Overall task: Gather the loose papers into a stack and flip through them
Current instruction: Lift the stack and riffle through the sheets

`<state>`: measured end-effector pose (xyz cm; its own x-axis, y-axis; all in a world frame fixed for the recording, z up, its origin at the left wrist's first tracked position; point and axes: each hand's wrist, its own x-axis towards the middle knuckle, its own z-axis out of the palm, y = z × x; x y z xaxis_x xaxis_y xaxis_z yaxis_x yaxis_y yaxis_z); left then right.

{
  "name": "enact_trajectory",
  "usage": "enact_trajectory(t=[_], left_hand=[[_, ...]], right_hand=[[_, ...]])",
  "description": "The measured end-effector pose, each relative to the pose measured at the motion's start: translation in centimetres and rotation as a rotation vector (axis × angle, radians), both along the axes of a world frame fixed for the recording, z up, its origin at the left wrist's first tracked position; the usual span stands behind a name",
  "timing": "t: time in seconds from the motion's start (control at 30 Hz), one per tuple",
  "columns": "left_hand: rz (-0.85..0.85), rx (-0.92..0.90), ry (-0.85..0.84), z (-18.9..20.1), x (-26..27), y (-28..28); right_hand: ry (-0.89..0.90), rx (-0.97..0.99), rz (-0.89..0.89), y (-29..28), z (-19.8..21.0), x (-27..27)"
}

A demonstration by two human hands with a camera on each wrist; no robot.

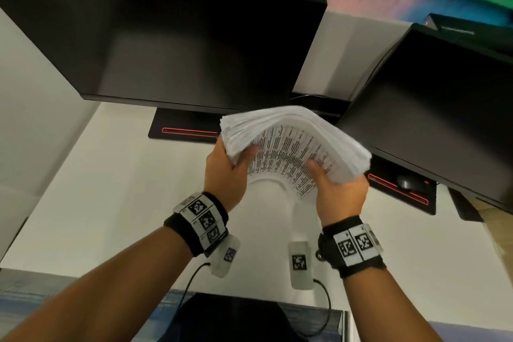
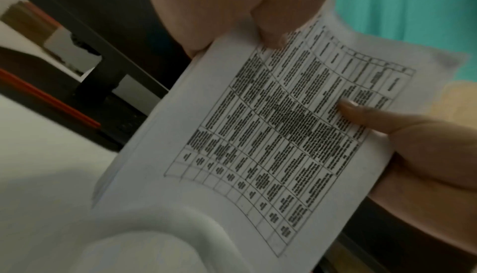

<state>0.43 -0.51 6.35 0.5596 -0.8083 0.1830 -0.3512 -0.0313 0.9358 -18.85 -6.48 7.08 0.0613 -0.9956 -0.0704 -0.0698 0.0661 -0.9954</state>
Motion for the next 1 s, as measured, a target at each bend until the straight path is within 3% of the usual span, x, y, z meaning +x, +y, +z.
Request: enact_trajectory(t=[0.1, 0.23, 0.47, 0.53, 0.6, 0.7, 0.9, 1.0], left_hand=[[-0.141, 0.057, 0.078, -0.3, 0.5, 1.1], [-0.265, -0.039, 0.228, 0.5, 1.6, 1.3], [-0.29, -0.008, 0.486, 2.5, 2.1, -0.1], [-0.267, 0.107, 0.396, 3.3, 2.1, -0.6], [-0.163, 0.097, 0.293, 3.4, 2.0, -1.3], [-0.136, -0.054, 0.36, 5.1, 1.7, -1.2], [-0.006, -0.046, 0.373, 6.4, 1.8, -2.4], [-0.159, -0.062, 0.388, 6.0, 2.5, -1.9]], right_hand=[[0.015, 0.05, -0.01, 1.7, -1.1, -1.1], [0.002, 0.029, 0.009, 1.4, -1.1, -1.7], [-0.024, 0.042, 0.035, 1.4, -0.6, -1.8], [-0.036, 0.029, 0.039, 1.2, -0.6, -1.9], [-0.042, 0.028, 0.046, 1.1, -0.6, -1.9], [-0.002, -0.016, 0.055, 1.1, -0.7, -1.7], [0.05, -0.066, 0.057, 1.1, -0.7, -1.8], [0.028, -0.052, 0.041, 1.0, -0.4, -1.7]])
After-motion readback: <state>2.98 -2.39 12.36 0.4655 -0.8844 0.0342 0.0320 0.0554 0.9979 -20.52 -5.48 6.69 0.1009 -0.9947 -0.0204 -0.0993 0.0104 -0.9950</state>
